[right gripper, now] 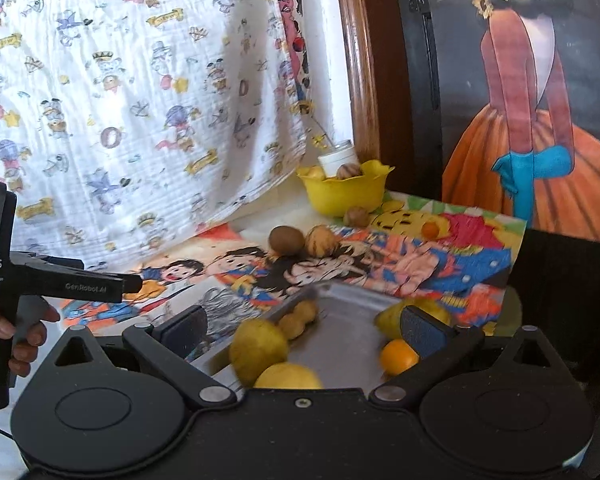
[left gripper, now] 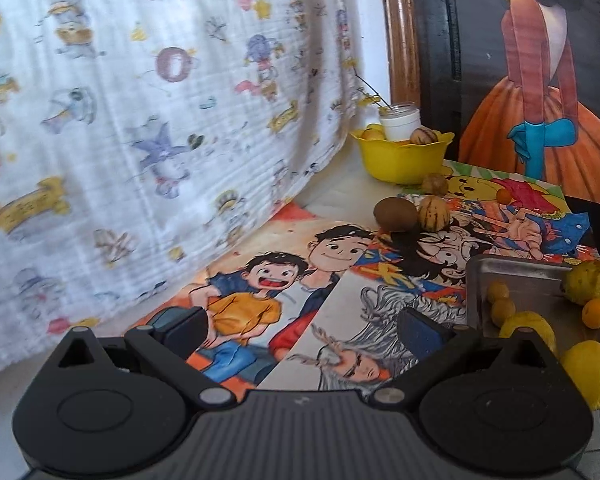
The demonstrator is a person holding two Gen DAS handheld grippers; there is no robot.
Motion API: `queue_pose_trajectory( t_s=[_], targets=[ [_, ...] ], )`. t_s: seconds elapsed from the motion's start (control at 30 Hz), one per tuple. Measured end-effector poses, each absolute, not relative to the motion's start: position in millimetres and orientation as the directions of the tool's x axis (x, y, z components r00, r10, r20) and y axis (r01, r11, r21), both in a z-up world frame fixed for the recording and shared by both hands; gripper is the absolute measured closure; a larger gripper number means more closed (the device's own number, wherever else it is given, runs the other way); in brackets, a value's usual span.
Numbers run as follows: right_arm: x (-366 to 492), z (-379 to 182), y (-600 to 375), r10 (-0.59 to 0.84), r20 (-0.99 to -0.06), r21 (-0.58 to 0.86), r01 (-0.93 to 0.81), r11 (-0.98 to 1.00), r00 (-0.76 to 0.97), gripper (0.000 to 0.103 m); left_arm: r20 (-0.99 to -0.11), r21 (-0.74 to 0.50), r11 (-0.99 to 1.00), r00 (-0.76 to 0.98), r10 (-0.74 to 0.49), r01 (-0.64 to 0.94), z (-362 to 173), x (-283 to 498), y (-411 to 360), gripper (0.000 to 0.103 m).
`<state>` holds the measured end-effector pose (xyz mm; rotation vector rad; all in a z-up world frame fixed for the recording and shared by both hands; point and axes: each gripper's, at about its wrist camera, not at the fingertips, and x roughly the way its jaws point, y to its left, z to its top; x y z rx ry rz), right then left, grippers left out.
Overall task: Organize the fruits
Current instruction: 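Withdraw both tools from the tray, then move the left tool toward the brown round fruit while the right approaches the small orange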
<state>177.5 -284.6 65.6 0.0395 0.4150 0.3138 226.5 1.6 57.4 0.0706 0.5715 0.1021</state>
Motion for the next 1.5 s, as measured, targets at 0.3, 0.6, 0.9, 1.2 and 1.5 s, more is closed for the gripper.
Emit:
queue_pose_trajectory(
  t_s=[0.3, 0.6, 0.9, 1.2, 1.5],
  targets=[
    [216, 84, -295, 0.326, -0.390, 0.082, -0.320, 0.944, 0.861, 0.001, -0.561, 0.058, 0.998, 0.826, 0.060, -0.034, 52, 264, 4, 0.000],
    [271, 111, -299, 0.336, -0.370, 0.007, -0.359, 0.933, 0.866, 0.001, -0.546, 0.026, 0.999, 0.838, -0.003, 0.020, 56, 311, 5, 0.000],
    [299, 115, -280, 0.394, -0.382, -0.162, -0.480, 0.862, 0.836, 0.001, -0.522, 0.073, 0.993, 0.852, -0.044, 0.096, 54, 332, 6, 0.000],
    [361, 97, -285, 0.353, -0.474, -0.071, -0.434, 0.898, 0.807, 0.001, -0.494, 0.109, 0.971, 0.859, -0.132, 0.212, 47, 358, 3, 0.000],
    [428, 88, -303, 0.244, -0.604, -0.018, -0.319, 0.947, 0.759, 0.001, -0.518, -0.005, 0.943, 0.806, -0.286, 0.332, 37, 420, -7, 0.000]
  ],
)
